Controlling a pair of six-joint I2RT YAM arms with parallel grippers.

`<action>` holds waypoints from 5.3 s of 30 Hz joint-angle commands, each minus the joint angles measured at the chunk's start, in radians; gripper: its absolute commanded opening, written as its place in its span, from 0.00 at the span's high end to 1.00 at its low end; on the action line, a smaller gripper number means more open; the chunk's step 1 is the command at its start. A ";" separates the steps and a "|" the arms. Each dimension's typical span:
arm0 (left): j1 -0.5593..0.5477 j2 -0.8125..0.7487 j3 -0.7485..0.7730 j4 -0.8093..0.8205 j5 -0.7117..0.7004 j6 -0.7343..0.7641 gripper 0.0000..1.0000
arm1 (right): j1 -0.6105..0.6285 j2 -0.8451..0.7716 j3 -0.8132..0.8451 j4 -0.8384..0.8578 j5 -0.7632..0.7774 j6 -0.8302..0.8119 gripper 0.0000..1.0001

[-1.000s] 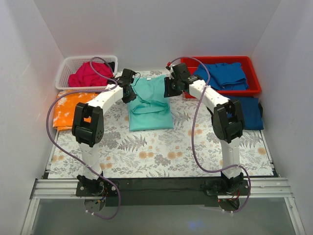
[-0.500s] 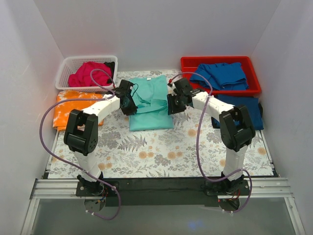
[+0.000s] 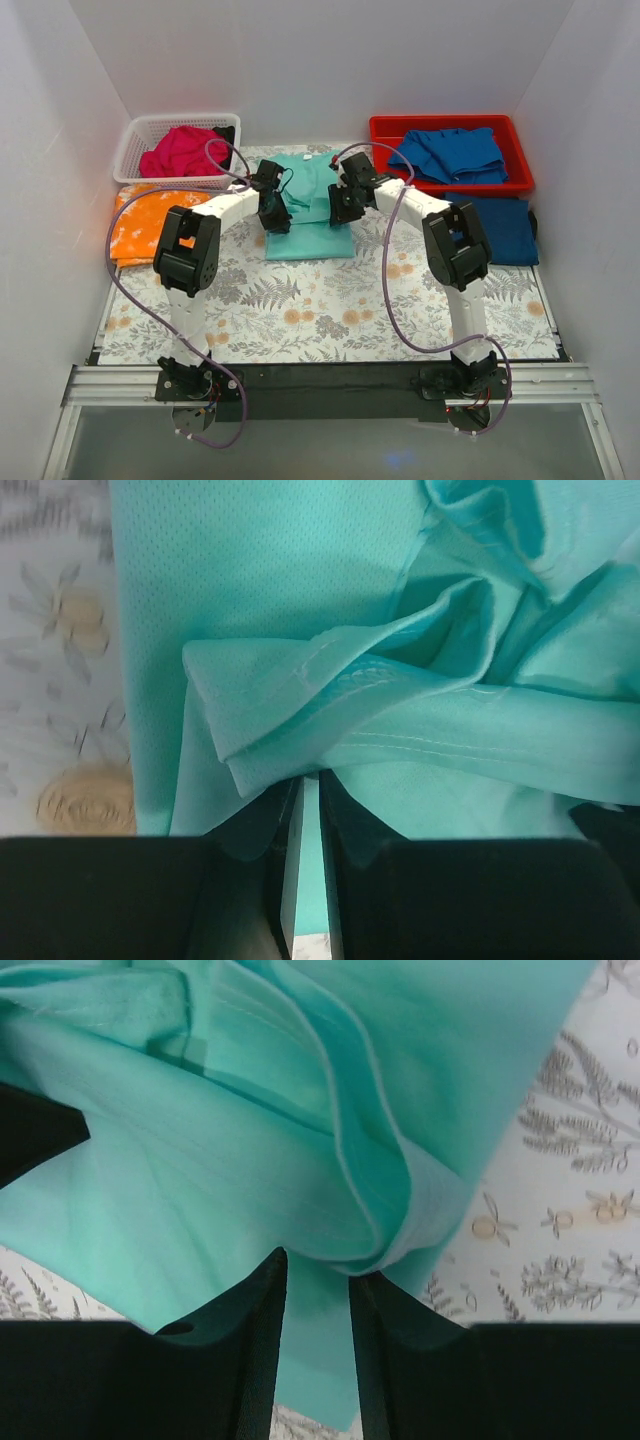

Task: Fold and stack the t-shirts
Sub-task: Fold the folded rectangular tshirt in 1/3 of the way, then grab one side of the 2/3 rectangular tshirt with both arms, then fold the long partially folded tshirt into a neat square

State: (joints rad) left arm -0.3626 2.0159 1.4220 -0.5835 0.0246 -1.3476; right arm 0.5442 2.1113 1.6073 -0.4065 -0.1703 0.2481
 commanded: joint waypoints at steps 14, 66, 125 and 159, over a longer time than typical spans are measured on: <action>0.057 0.061 0.259 0.114 -0.181 0.007 0.88 | -0.056 0.173 0.411 -0.040 0.086 -0.015 0.64; 0.194 -0.279 -0.457 0.392 0.249 0.044 0.70 | -0.092 -0.140 -0.362 0.252 -0.213 0.114 0.41; 0.179 -1.025 -0.620 -0.170 0.213 -0.077 1.00 | 0.002 -0.767 -0.801 0.192 -0.337 0.212 0.99; 0.179 -0.815 -0.299 -0.288 0.035 -0.105 1.00 | 0.011 -0.657 -0.540 0.117 -0.264 0.181 0.99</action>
State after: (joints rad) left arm -0.1932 1.1633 1.0649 -0.9096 0.1627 -1.4746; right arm 0.5682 1.4178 0.9924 -0.2466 -0.4835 0.4656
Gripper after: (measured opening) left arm 0.030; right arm 0.024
